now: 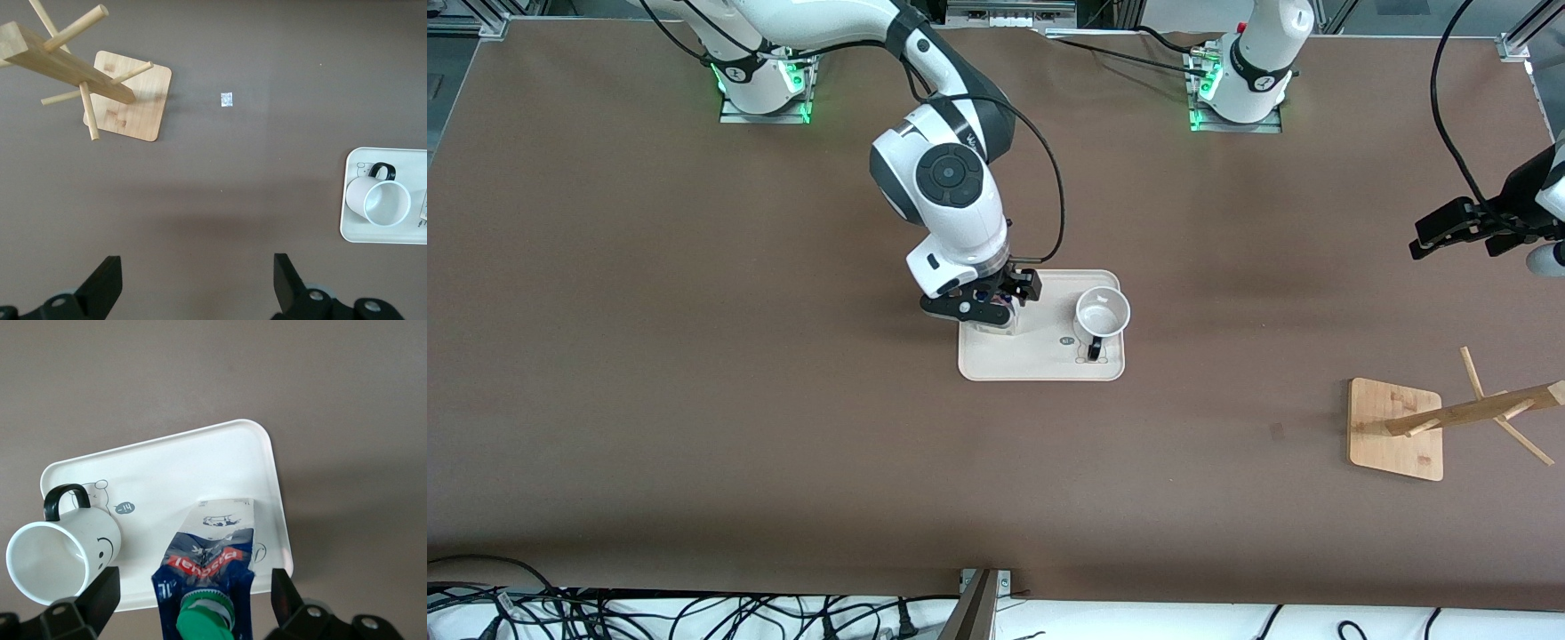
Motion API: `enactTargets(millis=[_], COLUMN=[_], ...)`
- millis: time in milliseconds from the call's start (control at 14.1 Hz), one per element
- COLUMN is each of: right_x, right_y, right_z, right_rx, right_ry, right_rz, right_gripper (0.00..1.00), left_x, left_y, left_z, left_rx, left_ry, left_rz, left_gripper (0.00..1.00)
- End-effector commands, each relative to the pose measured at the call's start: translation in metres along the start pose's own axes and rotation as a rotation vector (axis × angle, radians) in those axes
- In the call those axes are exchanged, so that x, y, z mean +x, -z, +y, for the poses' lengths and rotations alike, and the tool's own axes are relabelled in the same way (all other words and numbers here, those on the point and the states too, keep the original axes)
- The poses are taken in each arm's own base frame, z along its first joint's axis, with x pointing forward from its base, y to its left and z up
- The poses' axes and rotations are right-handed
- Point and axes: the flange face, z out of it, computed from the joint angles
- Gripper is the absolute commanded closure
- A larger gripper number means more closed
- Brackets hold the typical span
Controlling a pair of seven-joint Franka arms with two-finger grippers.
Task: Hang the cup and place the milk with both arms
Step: 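Grasp the blue milk carton with the right gripper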
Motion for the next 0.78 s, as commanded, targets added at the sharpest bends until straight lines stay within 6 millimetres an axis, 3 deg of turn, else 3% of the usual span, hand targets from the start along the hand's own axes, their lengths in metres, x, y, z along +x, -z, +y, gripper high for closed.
enactTargets(millis=[0, 212, 283, 354, 495, 566, 707], right_x=[-0.005, -0.012, -0.014, -0.014, -0.013, -0.011, -0.007], right_y=[-0.006, -0.022, -0.024, -0.025, -0.021, -0.018, -0.007], right_z=[-0.002, 0.003, 0.004, 0.004, 0.004, 0.005, 0.006], right_rx=[-0.024, -0.058, -0.061, -0.063, -0.058, -0.054, -0.041], right_ry=[-0.009, -0.006, -0.004, 0.005, 0.021, 0.019, 0.02], right_rz=[0.011, -0.016, -0.019, -0.021, -0.018, -0.017, -0.012], right_gripper=[0.0, 0.04, 0.15, 0.36, 0.62, 0.69, 0.69], left_x=[0.002, 0.008, 0.008, 0.012, 0.018, 0.02, 0.022], left_y=[-0.01, -0.027, -0.029, -0.038, -0.057, -0.064, -0.082], left_z=[-0.004, 0.007, 0.01, 0.013, 0.019, 0.031, 0.057], left_rx=[0.013, 0.015, 0.016, 0.012, 0.014, 0.018, 0.023], left_ry=[0.006, -0.012, -0.018, -0.019, -0.027, -0.05, -0.096], left_rz=[-0.026, -0.06, -0.066, -0.081, -0.112, -0.123, -0.154], left_gripper=[0.0, 0.0, 0.0, 0.0, 0.0, 0.0, 0.0])
